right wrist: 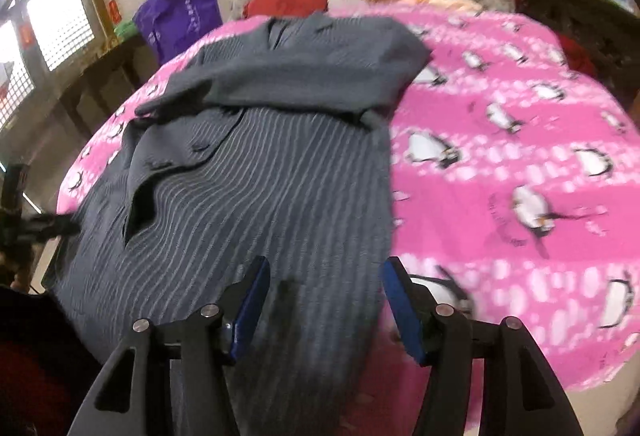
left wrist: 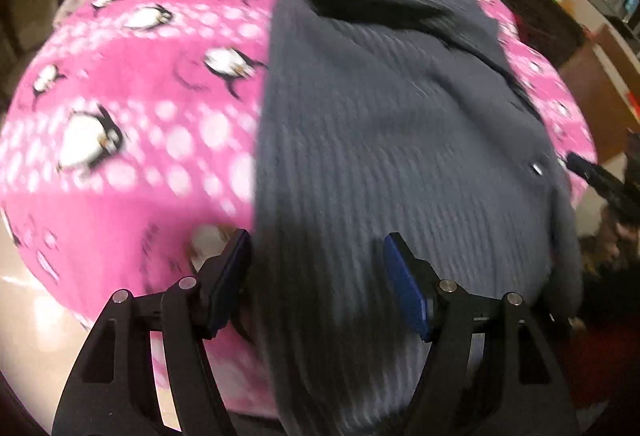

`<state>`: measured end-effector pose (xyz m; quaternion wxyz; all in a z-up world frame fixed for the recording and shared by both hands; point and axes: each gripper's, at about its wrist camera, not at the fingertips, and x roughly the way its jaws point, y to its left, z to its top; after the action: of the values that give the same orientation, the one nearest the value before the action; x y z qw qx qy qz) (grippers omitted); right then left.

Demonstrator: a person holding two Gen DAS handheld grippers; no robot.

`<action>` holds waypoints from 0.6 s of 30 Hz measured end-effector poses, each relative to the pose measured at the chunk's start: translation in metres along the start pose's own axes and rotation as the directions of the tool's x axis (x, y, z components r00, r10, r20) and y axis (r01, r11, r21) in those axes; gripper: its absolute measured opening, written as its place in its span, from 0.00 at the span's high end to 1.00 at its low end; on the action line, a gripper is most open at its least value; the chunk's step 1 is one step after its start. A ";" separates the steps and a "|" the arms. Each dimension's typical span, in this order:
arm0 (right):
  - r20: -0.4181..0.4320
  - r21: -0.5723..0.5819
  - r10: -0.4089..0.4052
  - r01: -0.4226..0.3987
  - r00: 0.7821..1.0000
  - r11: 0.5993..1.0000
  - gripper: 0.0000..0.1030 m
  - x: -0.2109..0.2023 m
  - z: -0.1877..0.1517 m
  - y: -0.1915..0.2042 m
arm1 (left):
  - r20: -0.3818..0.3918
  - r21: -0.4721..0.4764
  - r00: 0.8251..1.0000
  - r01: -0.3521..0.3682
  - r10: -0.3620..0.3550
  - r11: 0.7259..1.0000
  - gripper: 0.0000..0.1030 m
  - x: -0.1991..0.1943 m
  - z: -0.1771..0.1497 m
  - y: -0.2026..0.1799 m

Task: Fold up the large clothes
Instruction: 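Grasp the jacket hem with the left gripper while the right gripper grasps it too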

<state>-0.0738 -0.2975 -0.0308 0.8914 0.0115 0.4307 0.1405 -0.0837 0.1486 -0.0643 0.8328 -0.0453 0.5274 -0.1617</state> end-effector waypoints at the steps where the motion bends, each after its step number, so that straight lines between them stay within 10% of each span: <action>1: 0.003 -0.010 0.002 -0.002 1.000 1.000 0.45 -0.005 -0.004 -0.001 | -0.003 0.007 1.000 0.008 -0.008 1.000 0.34 0.000 -0.004 0.000; 10: -0.076 0.119 0.154 -0.144 0.985 0.982 0.45 -0.012 -0.069 -0.018 | 0.002 0.009 0.999 0.046 -0.046 0.999 0.39 0.004 0.006 0.005; 18: -0.065 0.161 0.338 -0.324 0.939 0.932 0.49 -0.006 -0.078 -0.017 | 0.002 0.020 0.996 0.086 -0.086 0.996 0.88 -0.004 0.006 0.007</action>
<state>-0.1334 -0.3232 -0.0775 0.8310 0.1435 0.4720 0.2569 -0.0784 0.1560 -0.0604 0.8264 -0.0600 0.5220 -0.2025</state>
